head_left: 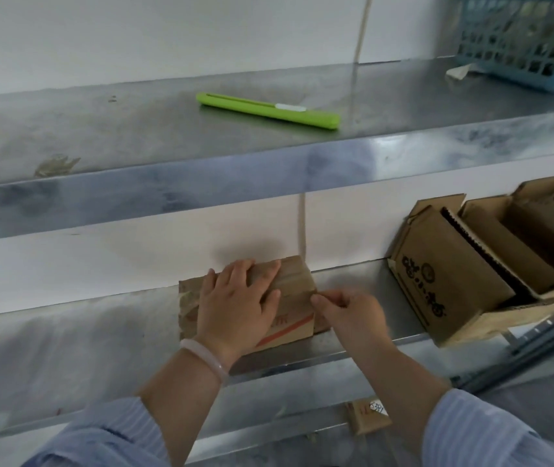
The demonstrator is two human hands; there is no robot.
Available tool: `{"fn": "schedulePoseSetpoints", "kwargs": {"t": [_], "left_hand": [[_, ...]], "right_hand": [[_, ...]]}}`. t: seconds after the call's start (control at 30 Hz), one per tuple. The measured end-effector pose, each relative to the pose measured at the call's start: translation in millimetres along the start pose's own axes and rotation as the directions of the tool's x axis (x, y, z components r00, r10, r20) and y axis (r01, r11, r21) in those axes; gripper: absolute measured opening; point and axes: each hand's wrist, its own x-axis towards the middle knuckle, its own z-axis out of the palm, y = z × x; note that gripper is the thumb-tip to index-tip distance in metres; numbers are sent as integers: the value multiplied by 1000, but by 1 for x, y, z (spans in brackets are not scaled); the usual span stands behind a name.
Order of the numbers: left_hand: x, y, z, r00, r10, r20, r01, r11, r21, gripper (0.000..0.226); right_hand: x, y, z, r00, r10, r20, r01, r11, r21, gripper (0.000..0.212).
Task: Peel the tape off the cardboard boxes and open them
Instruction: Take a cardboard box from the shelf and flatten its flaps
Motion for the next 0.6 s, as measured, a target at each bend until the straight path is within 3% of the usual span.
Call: {"fn": "schedulePoseSetpoints", "kwargs": {"t": [0.13, 0.27, 0.6], "left_hand": [[1, 2, 0, 1000, -20, -17, 20, 1000, -24, 65], [1, 0, 0, 998, -49, -37, 47, 996, -73, 65], [4, -2, 3, 997, -71, -20, 68, 992, -104, 60]], "right_hand": [[6, 2, -1, 999, 31, 16, -32, 996, 87, 7], [13, 2, -2, 984, 101, 147, -134, 961, 241, 7], [27, 12, -3, 979, -10, 202, -11, 995, 100, 6]]}}
